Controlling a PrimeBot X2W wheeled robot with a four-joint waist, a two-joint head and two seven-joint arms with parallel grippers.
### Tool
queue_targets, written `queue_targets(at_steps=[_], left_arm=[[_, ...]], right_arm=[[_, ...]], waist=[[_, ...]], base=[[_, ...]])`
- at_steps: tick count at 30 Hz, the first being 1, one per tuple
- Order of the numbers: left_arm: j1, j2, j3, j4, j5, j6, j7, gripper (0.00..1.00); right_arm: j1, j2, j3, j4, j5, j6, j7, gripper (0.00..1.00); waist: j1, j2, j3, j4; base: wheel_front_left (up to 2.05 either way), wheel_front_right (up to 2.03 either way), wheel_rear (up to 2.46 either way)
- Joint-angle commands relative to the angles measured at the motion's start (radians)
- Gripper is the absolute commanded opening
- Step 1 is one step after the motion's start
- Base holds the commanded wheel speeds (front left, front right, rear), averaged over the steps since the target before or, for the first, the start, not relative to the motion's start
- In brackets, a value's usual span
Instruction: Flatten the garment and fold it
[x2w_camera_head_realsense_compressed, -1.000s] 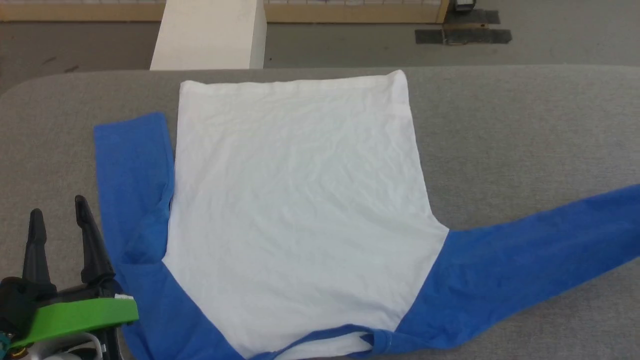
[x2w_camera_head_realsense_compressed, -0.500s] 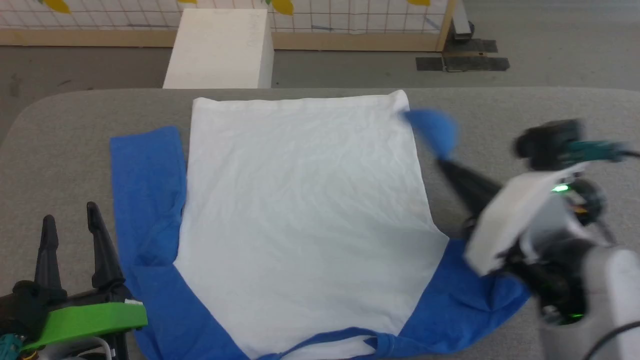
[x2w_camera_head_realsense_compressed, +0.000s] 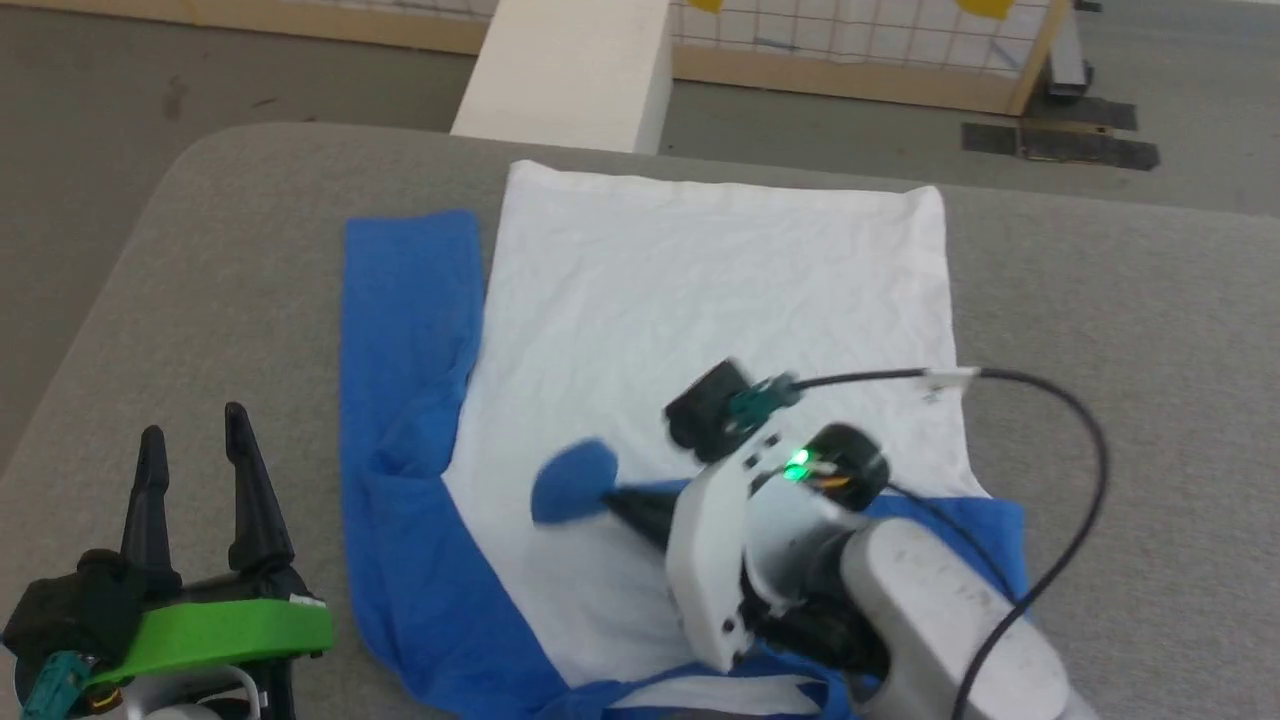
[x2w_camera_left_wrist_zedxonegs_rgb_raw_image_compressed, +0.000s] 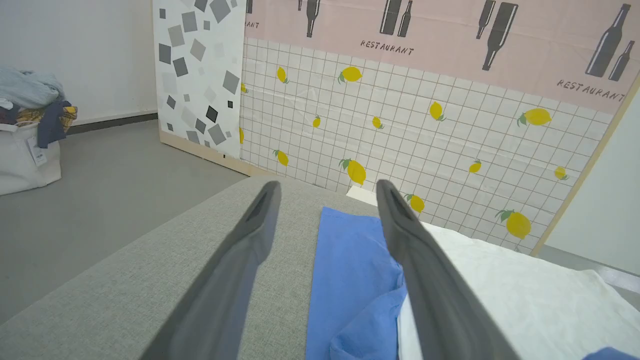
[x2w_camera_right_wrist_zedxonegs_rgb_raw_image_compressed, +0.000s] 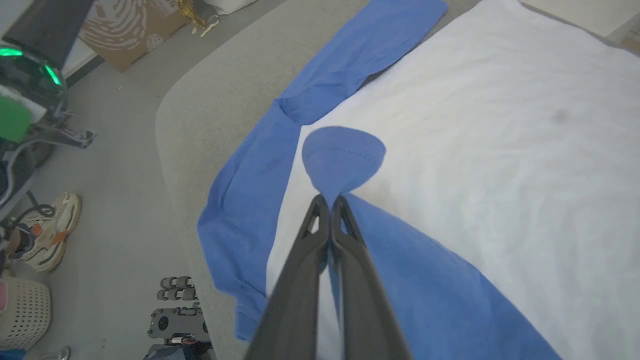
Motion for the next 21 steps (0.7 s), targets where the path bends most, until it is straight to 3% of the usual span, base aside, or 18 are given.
queue_targets(at_steps=[1, 3, 4, 5, 8, 12, 21], left_arm=[[-0.013, -0.003, -0.002, 0.005, -0.008, 0.008, -0.005, 1.0], [-0.014, -0.003, -0.002, 0.009, -0.012, 0.01, -0.005, 1.0], [-0.014, -0.003, -0.002, 0.01, -0.014, 0.011, -0.005, 1.0], [-0.014, -0.003, -0.001, 0.012, -0.016, 0.013, -0.005, 1.0], [-0.013, -0.003, 0.007, 0.015, -0.017, 0.017, -0.005, 1.0], [-0.014, -0.003, 0.012, 0.026, -0.008, 0.015, -0.005, 1.0], [-0.023, 0.011, 0.016, 0.065, 0.009, 0.002, -0.004, 1.0]], right_arm=[[-0.012, 0.001, 0.046, 0.039, 0.014, -0.002, 0.008, 0.0], [-0.022, 0.001, 0.105, 0.085, 0.012, -0.002, 0.034, 0.0], [-0.026, 0.001, 0.124, 0.098, 0.015, -0.002, 0.037, 0.25], [-0.029, 0.001, 0.133, 0.11, 0.023, -0.002, 0.032, 1.0], [-0.044, 0.001, 0.115, 0.109, 0.061, -0.002, -0.004, 1.0], [-0.061, -0.004, -0.002, 0.051, 0.101, -0.002, -0.094, 1.0], [0.051, -0.05, -0.47, -0.14, -0.072, -0.002, -0.321, 1.0]], waist=[[0.0001, 0.0, 0.029, 0.043], [0.0001, 0.0, 0.036, 0.05], [0.0001, 0.0, 0.038, 0.051], [0.0001, 0.0, 0.039, 0.051], [0.0001, 0.0, 0.041, 0.037], [0.0001, 0.0, 0.026, 0.011], [0.0001, 0.0, -0.006, -0.061]], base=[[0.0, 0.0, 0.0], [0.0, 0.0, 0.0], [0.0, 0.0, 0.0], [0.0, 0.0, 0.0], [0.0, 0.0, 0.0], [0.0, 0.0, 0.0], [0.0, 0.0, 0.0]])
